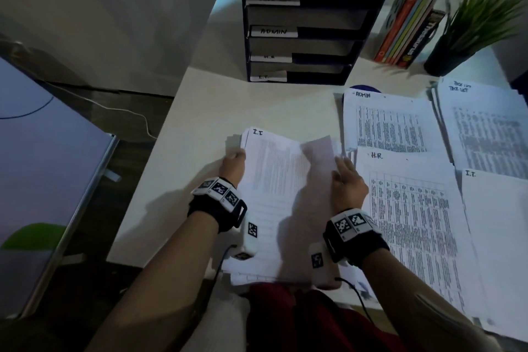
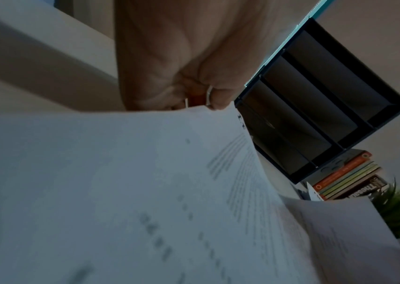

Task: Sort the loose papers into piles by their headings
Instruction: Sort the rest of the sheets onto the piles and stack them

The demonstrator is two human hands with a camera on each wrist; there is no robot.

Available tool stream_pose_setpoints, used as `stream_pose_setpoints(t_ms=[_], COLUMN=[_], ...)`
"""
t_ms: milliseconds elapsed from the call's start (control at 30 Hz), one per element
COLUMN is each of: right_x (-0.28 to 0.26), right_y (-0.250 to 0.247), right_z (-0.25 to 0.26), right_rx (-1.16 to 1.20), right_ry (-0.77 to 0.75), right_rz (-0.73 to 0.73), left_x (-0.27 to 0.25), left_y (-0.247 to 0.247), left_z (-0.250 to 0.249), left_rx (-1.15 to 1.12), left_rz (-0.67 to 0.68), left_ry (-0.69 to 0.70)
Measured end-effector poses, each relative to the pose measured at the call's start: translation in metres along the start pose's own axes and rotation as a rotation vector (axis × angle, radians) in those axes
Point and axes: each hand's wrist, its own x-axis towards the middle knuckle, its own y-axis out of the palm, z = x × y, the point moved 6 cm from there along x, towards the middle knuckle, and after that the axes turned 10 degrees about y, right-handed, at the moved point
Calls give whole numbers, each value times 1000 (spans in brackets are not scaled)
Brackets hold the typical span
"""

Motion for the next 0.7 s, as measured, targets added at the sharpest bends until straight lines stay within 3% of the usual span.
stream_pose_setpoints(t_ms=[200,400,533,700], right_x=[8,4,-2,-3], right_y=[-1,6,12,14], right_z=[7,1,-9,-16], right_rx=[-66,88,158,146], right_ry=[86,64,74,153], right_rz=[9,115,110,67], left_x=[10,43,55,73], left_y=[-4,-28,-33,-31], left_z=[5,-2,-22,-40], left_rx=[-59,117,107,362], left_rz=[51,41,173,267], left_ry=[-21,1,277,425])
